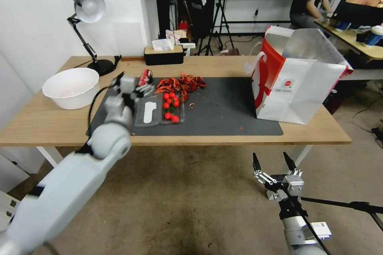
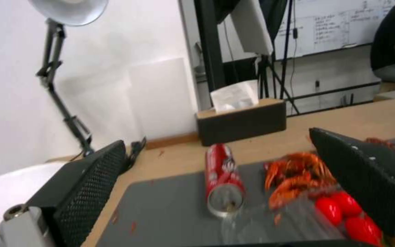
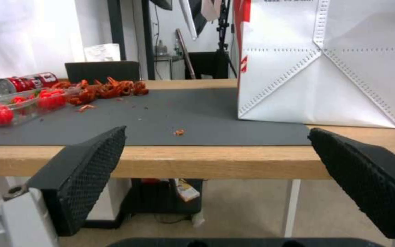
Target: Pick up the trash from the table and place it into the takeout bag.
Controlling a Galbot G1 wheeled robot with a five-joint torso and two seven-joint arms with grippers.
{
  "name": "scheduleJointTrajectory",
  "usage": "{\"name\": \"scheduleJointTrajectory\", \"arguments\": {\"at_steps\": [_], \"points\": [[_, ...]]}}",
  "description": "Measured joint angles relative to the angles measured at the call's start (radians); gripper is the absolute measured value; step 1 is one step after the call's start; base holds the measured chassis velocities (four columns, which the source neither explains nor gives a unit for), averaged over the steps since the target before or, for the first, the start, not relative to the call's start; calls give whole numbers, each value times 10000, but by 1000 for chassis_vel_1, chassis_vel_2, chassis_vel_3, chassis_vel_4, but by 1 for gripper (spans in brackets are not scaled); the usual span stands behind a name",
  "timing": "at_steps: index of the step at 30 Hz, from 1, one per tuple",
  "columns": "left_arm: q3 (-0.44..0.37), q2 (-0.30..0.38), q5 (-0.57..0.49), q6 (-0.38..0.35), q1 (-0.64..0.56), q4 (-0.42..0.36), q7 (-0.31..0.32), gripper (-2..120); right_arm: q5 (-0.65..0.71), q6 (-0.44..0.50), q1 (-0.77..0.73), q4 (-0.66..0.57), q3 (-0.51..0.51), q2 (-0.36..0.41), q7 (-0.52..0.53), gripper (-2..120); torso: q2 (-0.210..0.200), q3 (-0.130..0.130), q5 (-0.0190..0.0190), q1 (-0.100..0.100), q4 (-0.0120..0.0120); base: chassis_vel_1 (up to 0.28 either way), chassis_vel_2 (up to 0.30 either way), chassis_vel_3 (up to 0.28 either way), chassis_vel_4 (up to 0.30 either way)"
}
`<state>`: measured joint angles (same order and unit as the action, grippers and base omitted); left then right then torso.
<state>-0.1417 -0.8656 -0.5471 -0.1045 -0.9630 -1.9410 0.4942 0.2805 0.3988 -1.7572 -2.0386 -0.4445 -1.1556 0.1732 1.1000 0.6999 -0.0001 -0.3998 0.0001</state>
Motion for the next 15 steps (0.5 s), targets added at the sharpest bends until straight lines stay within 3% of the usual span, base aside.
{"name": "scheduleJointTrajectory", "arguments": {"at_steps": [6,8,15], "points": [[-1054,-254,421,177,-1633,-730,47,100,0,-3,-8,-51,-29,41,0,100,0,0,1,-1,-4,0,0,0,0],[-1593,-472,646,440,-2778,-1038,-81,100,4,-3,-4,-71,-36,39,0,100,1,0,-1,0,1,0,0,0,0],[-2546,-945,1306,1298,-4609,-1340,-474,100,8,-3,5,-80,8,39,-14,100,1,0,1,-1,-1,0,0,0,0]]}}
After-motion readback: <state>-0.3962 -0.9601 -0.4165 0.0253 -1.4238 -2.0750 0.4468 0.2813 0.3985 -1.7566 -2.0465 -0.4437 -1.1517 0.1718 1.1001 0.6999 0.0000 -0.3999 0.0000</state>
